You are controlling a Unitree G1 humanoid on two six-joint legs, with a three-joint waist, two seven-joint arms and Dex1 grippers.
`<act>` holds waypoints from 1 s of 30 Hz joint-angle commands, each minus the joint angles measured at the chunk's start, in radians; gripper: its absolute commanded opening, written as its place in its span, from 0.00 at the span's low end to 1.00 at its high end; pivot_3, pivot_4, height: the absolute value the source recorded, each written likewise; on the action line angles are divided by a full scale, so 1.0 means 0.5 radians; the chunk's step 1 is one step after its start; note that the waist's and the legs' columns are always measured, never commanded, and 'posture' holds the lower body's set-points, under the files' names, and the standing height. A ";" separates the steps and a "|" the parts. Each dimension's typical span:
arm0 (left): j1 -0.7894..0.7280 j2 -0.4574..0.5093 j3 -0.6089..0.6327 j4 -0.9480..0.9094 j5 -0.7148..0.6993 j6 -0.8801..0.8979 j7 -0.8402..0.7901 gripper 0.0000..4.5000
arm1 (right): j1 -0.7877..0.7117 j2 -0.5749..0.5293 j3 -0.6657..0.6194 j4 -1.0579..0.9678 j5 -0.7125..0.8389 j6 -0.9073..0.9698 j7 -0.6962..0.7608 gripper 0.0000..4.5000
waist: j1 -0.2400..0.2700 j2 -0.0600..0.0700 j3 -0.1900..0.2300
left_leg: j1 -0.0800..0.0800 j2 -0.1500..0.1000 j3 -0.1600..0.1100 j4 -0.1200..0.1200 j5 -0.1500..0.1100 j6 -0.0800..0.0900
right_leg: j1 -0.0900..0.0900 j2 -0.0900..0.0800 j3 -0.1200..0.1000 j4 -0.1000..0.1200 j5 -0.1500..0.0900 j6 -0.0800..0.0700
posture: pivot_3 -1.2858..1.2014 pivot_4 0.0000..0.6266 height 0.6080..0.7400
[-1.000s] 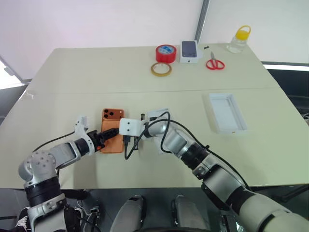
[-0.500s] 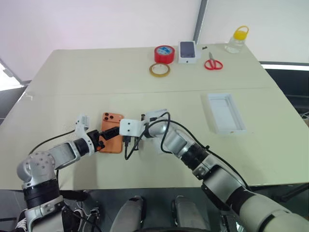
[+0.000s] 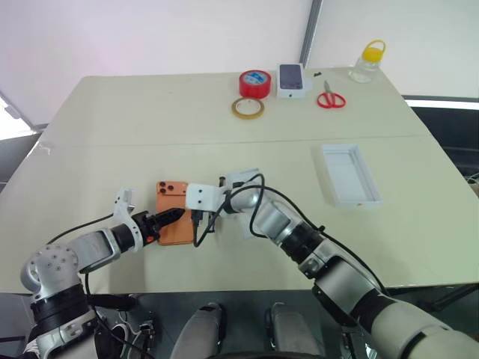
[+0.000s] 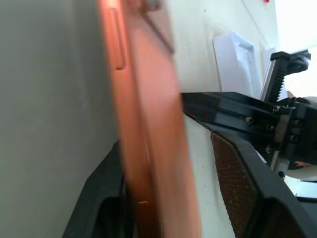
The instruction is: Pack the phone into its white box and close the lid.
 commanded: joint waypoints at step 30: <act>0.104 -0.162 0.143 -0.115 -0.428 -0.304 0.085 0.00 | 0.257 -0.306 -0.648 -0.880 0.962 0.316 0.597 0.31 | 0.014 -0.020 0.014 | -0.007 0.001 -0.001 -0.001 0.000 0.000 | -0.003 -0.001 -0.001 -0.004 0.000 0.000 | 0.52 0.24 1.00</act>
